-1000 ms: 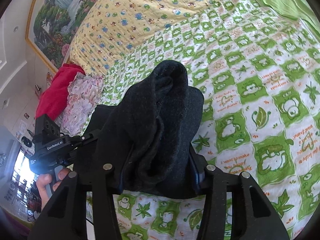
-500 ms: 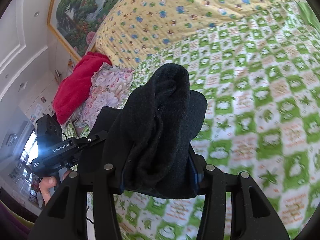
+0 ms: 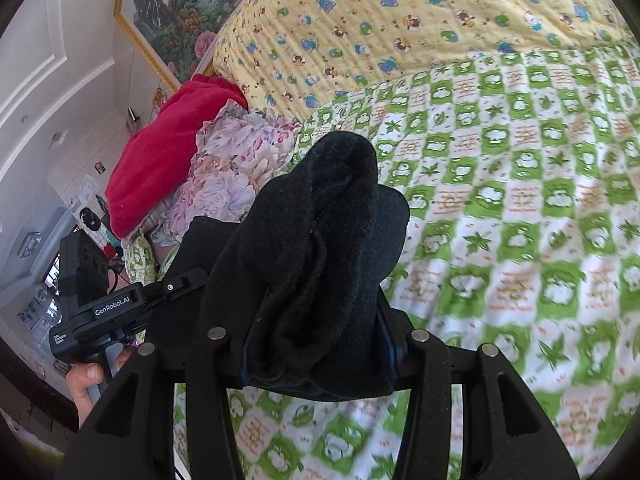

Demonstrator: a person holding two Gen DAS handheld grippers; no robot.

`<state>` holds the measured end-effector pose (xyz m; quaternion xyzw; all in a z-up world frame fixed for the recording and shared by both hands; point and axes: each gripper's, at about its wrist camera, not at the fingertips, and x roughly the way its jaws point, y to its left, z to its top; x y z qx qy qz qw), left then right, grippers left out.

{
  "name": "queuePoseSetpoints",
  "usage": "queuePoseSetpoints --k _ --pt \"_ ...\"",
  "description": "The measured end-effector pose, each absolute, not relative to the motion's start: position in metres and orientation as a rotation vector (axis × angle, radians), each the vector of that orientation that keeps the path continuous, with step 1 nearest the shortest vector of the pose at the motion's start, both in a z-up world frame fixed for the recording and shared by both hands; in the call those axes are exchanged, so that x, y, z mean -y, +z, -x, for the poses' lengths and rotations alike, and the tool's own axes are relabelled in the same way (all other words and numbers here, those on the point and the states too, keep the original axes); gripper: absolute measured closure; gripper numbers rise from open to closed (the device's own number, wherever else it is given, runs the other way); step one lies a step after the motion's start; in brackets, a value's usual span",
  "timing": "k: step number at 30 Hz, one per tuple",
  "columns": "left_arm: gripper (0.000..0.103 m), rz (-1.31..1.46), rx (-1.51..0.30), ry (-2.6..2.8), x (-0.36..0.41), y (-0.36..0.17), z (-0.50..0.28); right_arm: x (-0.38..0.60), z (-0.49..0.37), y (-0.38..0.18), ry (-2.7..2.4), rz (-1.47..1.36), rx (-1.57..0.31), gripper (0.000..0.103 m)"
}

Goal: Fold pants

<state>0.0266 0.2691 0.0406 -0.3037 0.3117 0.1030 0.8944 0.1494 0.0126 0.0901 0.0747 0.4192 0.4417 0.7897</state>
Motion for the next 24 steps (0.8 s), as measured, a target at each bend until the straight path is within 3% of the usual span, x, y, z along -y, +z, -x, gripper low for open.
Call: queuePoseSetpoints --k 24 --pt "0.066 0.67 -0.669 0.312 -0.31 0.01 -0.042 -0.071 -0.188 0.055 0.991 -0.114 -0.99 0.052"
